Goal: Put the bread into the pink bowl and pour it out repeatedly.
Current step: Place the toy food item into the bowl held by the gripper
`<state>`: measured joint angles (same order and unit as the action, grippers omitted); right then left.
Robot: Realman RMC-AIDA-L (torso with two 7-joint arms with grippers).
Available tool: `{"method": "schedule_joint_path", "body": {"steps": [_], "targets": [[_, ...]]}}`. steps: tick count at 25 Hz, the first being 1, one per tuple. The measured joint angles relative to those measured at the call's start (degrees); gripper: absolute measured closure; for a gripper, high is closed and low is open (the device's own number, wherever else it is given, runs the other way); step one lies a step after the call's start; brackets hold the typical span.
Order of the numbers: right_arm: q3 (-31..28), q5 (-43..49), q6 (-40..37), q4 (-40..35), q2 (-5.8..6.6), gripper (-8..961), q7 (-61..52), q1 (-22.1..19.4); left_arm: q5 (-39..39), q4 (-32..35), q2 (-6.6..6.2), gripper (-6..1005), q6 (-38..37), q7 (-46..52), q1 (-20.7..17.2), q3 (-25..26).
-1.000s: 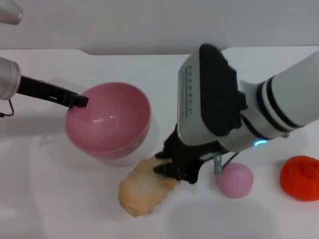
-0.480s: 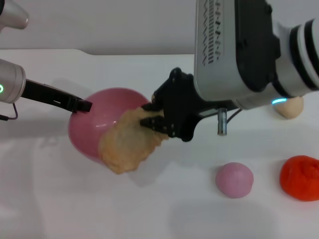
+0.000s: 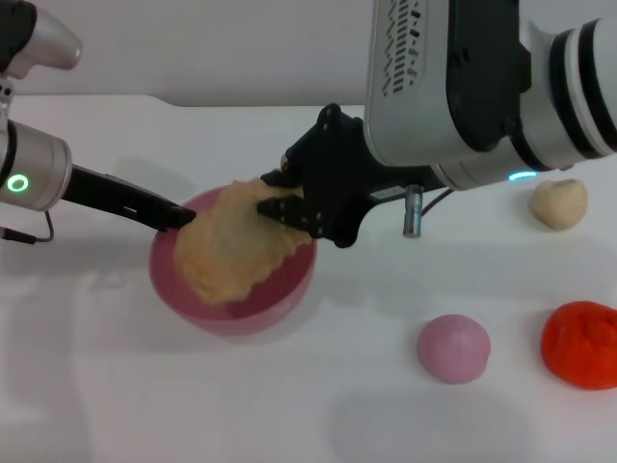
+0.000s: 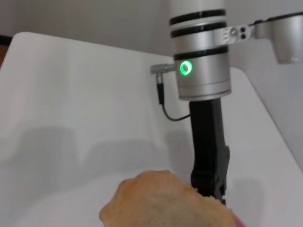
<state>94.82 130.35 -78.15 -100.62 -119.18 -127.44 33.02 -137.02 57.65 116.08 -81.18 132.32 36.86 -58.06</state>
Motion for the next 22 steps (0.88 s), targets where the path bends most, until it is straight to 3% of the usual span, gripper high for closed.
{"method": "schedule_joint_path", "body": {"steps": [21, 22], "targets": [[4.6, 0.7, 10.2, 9.4, 0.09, 810, 1.7, 0.3, 0.1, 0.4, 1.08, 952, -0.4, 0.0, 0.5, -0.7], [4.6, 0.7, 10.2, 9.4, 0.09, 766, 1.7, 0.3, 0.2, 0.4, 1.08, 952, -0.4, 0.0, 0.6, -0.7]]}}
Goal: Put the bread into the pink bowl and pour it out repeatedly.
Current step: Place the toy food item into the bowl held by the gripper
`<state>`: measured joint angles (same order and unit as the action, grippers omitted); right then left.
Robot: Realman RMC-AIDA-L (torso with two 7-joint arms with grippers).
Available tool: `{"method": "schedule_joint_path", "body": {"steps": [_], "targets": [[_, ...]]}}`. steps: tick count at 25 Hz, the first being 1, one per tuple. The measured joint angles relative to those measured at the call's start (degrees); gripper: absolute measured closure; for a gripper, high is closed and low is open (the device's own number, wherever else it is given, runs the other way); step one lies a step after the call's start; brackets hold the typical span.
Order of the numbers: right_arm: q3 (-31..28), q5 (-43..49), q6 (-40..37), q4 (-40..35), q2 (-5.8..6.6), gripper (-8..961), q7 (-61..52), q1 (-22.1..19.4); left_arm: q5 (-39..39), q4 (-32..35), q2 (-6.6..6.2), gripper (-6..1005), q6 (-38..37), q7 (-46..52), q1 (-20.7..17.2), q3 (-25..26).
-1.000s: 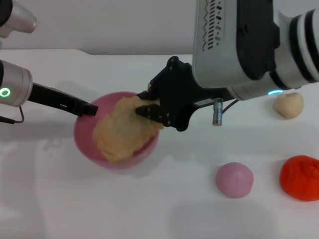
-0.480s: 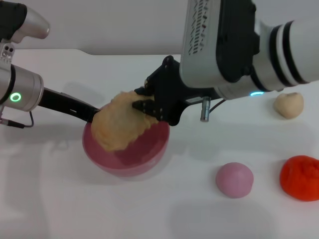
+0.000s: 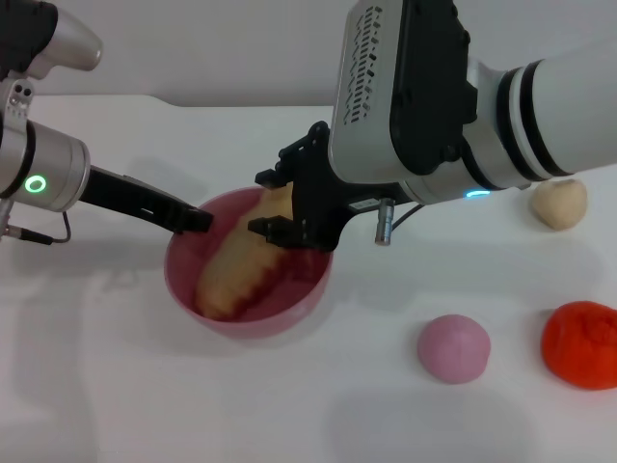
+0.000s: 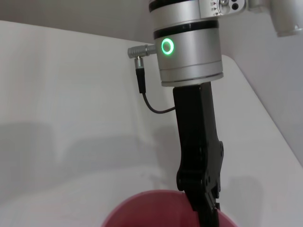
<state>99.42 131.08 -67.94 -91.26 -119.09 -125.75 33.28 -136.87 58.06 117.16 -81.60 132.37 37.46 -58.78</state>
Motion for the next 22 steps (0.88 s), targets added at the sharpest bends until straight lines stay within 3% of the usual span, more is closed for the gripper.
{"method": "schedule_joint_path", "body": {"steps": [10, 17, 22], "targets": [[-0.6, 0.1, 4.2, -1.7, -0.16, 371, 0.3, -1.6, -0.1, -0.4, -0.27, 952, 0.6, -0.3, 0.7, 0.0], [-1.1, -1.3, 19.1, -1.0, -0.63, 348, 0.4, -6.8, -0.2, -0.4, -0.35, 952, 1.7, -0.5, 0.7, 0.0], [-1.2, -7.3, 31.7, 3.3, -0.65, 347, 0.7, -10.5, -0.2, -0.4, -0.08, 952, 1.9, -0.6, 0.8, -0.9]]}}
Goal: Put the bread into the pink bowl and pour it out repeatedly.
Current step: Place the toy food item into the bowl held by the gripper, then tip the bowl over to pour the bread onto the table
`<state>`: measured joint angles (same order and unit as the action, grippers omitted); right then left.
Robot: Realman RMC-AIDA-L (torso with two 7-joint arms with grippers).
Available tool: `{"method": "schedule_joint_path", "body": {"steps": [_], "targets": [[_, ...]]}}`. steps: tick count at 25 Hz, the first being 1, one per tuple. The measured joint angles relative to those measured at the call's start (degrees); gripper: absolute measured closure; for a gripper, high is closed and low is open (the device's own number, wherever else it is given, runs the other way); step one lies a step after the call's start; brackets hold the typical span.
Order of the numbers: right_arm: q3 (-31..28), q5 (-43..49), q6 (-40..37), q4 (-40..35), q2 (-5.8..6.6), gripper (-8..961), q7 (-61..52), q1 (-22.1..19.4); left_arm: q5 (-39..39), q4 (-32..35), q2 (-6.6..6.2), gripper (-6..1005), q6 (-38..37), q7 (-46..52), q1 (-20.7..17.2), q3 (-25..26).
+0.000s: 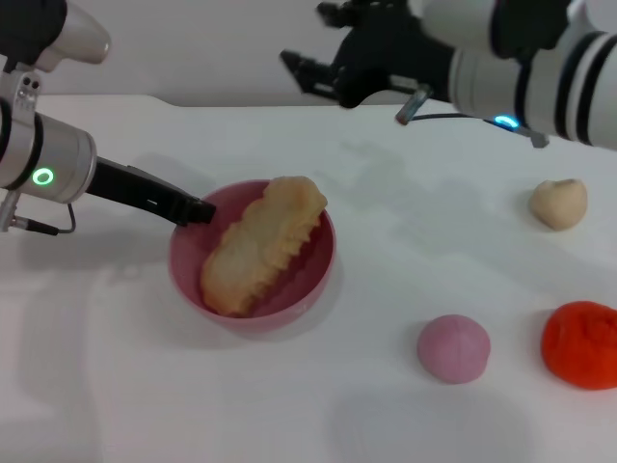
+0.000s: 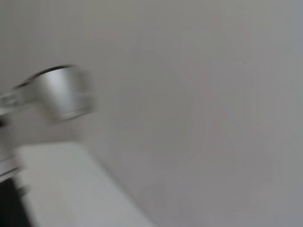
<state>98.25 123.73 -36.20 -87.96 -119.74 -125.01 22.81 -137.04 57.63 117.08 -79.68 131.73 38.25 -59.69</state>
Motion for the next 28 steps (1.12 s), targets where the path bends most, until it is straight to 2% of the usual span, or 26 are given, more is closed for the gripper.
{"method": "schedule_joint_path", "body": {"steps": [5, 9, 10, 11, 15, 21, 28], "targets": [[0.1, -7.9, 7.3, 4.1, 0.2, 347, 4.9, -3.5, 0.0, 0.2, 0.23, 952, 0.9, 0.1, 0.1, -3.4], [0.5, -15.4, 14.4, 7.9, 0.32, 347, 10.9, -6.7, 0.0, 0.4, 0.57, 952, 3.5, 1.0, 0.3, -8.8], [0.5, -15.4, 14.4, 7.9, 0.32, 347, 10.9, -6.7, 0.0, 0.4, 0.57, 952, 3.5, 1.0, 0.3, -8.8], [0.3, -16.2, 15.0, 8.6, 0.41, 347, 11.4, -6.8, 0.0, 0.5, 0.68, 952, 5.3, 2.0, 0.5, -11.9], [-0.7, -16.6, 16.1, 11.0, 0.58, 347, 11.8, -7.5, 0.0, 1.7, 0.77, 952, 10.7, 4.7, 1.7, -18.6], [-1.9, -16.7, 18.1, 11.7, 0.55, 346, 11.8, -8.9, 0.7, 2.1, 1.33, 952, 17.8, 5.2, 3.6, -22.3], [-5.9, -19.6, 18.4, 11.2, 0.6, 347, 11.8, -9.4, 2.2, 2.8, 1.55, 952, 26.5, 5.2, 3.7, -29.8]]}}
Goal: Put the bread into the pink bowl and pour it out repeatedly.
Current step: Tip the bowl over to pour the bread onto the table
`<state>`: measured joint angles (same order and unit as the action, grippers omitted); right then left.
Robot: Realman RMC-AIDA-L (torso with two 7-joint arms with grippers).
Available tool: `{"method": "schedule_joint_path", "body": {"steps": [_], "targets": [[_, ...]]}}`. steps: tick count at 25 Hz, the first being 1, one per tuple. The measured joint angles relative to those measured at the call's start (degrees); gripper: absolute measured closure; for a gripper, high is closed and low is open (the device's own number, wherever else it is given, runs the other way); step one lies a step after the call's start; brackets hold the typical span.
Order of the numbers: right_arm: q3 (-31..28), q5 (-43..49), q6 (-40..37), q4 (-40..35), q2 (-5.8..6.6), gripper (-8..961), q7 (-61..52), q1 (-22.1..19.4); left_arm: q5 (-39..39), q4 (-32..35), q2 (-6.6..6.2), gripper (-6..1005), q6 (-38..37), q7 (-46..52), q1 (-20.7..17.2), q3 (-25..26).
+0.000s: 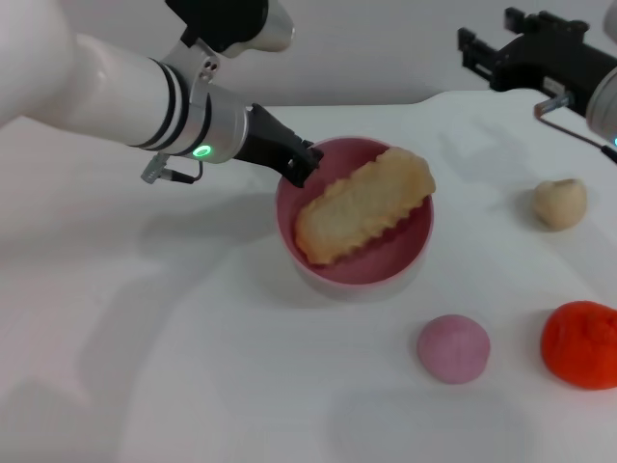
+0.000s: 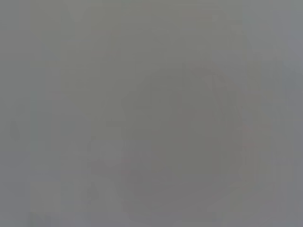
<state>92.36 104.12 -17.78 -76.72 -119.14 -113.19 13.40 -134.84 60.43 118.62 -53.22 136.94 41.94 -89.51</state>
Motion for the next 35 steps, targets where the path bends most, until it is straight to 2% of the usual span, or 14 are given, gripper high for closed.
{"method": "schedule_joint_path", "body": {"steps": [8, 22, 30, 35], "targets": [[-2.8, 0.0, 1.7, -0.4, -0.02, 348, 0.0, -0.1, 0.1, 2.4, 0.01, 952, 9.9, 0.0, -2.8, -6.5], [-3.8, 0.0, 2.0, 0.5, 0.21, 346, 0.2, 1.2, 1.2, 4.9, -0.1, 952, 36.7, -1.6, -7.6, -23.9], [-3.8, 0.0, 2.0, 0.6, 0.23, 347, 0.2, 1.5, 1.0, 2.3, -0.02, 952, 48.1, -9.6, -9.0, -29.0], [-3.8, 0.0, 2.0, 0.7, 0.23, 348, 0.3, 1.7, 0.9, 0.5, 0.03, 952, 51.5, -12.8, -9.1, -30.1]]}}
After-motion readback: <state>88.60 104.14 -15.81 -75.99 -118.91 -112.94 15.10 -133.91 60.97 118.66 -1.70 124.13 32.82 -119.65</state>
